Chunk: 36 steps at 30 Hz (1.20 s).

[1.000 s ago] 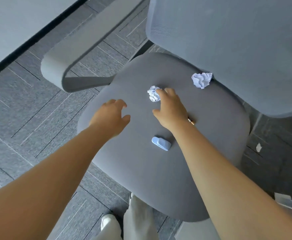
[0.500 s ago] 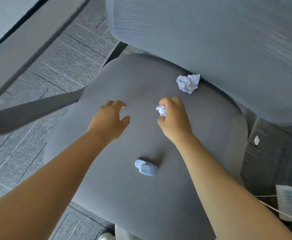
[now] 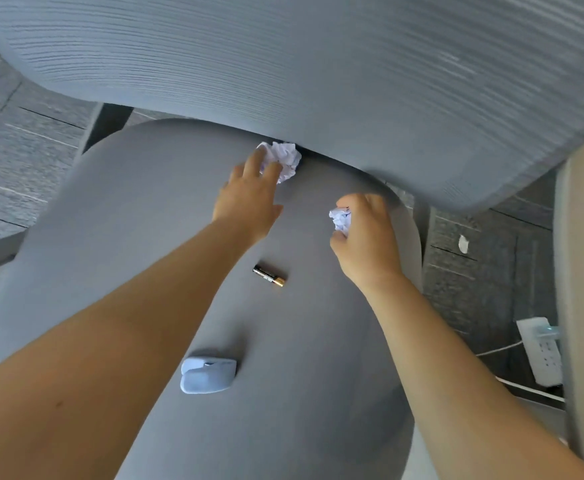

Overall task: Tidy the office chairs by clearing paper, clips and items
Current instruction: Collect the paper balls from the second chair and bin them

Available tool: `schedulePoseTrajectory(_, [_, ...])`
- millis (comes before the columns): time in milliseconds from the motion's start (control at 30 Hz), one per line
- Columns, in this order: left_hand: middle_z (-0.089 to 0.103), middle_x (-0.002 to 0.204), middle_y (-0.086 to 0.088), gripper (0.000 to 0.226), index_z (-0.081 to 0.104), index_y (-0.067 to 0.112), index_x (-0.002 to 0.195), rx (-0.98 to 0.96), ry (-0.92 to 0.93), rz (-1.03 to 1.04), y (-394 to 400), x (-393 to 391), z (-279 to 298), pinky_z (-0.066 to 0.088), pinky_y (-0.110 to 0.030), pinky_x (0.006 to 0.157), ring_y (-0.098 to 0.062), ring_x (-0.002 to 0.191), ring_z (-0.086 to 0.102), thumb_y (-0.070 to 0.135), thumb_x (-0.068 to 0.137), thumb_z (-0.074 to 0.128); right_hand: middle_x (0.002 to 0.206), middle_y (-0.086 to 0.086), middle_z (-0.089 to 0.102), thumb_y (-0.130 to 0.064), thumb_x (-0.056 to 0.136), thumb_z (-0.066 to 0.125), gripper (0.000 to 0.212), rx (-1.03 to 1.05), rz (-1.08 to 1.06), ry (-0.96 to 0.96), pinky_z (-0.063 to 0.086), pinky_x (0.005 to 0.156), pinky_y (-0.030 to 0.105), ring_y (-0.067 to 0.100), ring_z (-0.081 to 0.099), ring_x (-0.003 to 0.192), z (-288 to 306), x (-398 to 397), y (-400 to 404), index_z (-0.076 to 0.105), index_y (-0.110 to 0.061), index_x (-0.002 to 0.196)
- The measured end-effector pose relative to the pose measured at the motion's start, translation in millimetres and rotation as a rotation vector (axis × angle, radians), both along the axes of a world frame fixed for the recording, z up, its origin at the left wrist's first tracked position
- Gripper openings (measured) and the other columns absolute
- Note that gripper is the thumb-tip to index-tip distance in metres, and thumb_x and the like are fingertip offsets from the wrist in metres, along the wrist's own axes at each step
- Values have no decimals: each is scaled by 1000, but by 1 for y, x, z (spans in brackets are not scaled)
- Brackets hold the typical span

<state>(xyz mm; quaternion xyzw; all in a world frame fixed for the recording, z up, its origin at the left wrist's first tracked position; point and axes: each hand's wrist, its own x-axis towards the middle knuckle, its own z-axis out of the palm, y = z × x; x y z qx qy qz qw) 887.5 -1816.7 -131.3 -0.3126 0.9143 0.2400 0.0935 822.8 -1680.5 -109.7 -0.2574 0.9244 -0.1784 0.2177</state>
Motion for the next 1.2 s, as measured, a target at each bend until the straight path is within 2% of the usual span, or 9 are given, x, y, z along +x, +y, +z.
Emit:
schedulePoseTrajectory(133, [34, 141, -17, 54, 34, 2, 132, -43, 38, 24, 1, -20, -16, 38, -47, 100, -36, 127, 36, 16, 86, 60, 132, 12, 43, 6, 84, 50, 39, -25, -17, -7, 42, 98, 36, 30, 44, 119, -7, -3, -2, 51, -6, 120])
schedulePoseTrajectory(267, [47, 133, -16, 52, 35, 8, 133, -112, 55, 34, 3, -26, -22, 38, -47, 98, -37, 122, 42, 22, 88, 57, 133, 10, 41, 6, 84, 51, 39, -38, -10, -21, 42, 94, 35, 28, 46, 118, -9, 0, -6, 50, -8, 121])
schedulePoseTrajectory(400, [53, 120, -23, 31, 49, -1, 119, -232, 81, -16, -2, -29, -21, 40, -46, 89, -37, 114, 48, 5, 89, 52, 134, 10, 40, 4, 85, 51, 40, -29, 7, -21, 39, 95, 33, 28, 43, 121, -4, 1, -7, 48, -8, 123])
schedulePoseTrajectory(533, [48, 124, -23, 31, 53, -3, 117, -255, 56, -70, -4, -17, -4, 37, -45, 92, -37, 116, 43, 15, 92, 51, 135, 11, 39, 4, 86, 51, 39, -33, 2, -30, 41, 95, 34, 29, 44, 121, 8, 6, -6, 49, -8, 123])
schedulePoseTrajectory(700, [48, 126, -27, 20, 67, -4, 93, -187, 208, -5, 2, 22, 52, 32, -49, 97, -45, 119, 39, 12, 82, 63, 132, 11, 42, 6, 85, 49, 39, -45, 6, -42, 41, 93, 32, 29, 45, 119, 51, 22, -4, 50, -7, 122])
schedulePoseTrajectory(767, [44, 133, -22, 17, 66, -3, 91, -108, 201, -1, 4, 37, 83, 34, -46, 98, -41, 123, 37, 11, 83, 62, 130, 12, 44, 7, 84, 48, 38, -57, 5, -33, 42, 90, 32, 29, 45, 118, 77, 31, -5, 52, -6, 119])
schedulePoseTrajectory(900, [36, 140, -11, 18, 59, -2, 99, 13, 143, 16, 6, 64, 140, 40, -33, 80, -32, 117, 48, 10, 87, 52, 129, 12, 44, 5, 85, 48, 37, -51, 8, -1, 41, 90, 33, 29, 45, 117, 130, 57, -5, 51, -8, 120])
schedulePoseTrajectory(1033, [44, 130, -11, 9, 57, 2, 84, 23, 217, -26, 11, 97, 185, 32, -23, 74, -28, 111, 52, 7, 85, 49, 129, 11, 44, 3, 86, 48, 37, -52, -31, 73, 38, 88, 30, 28, 44, 117, 178, 93, 4, 52, -9, 120])
schedulePoseTrajectory(1200, [44, 126, -20, 33, 49, -5, 114, 57, 317, -209, 33, 133, 240, 34, -28, 78, -36, 109, 49, -1, 81, 52, 129, 13, 45, 6, 85, 48, 36, -106, -181, 155, 38, 84, 29, 28, 46, 117, 232, 142, 39, 53, -5, 118])
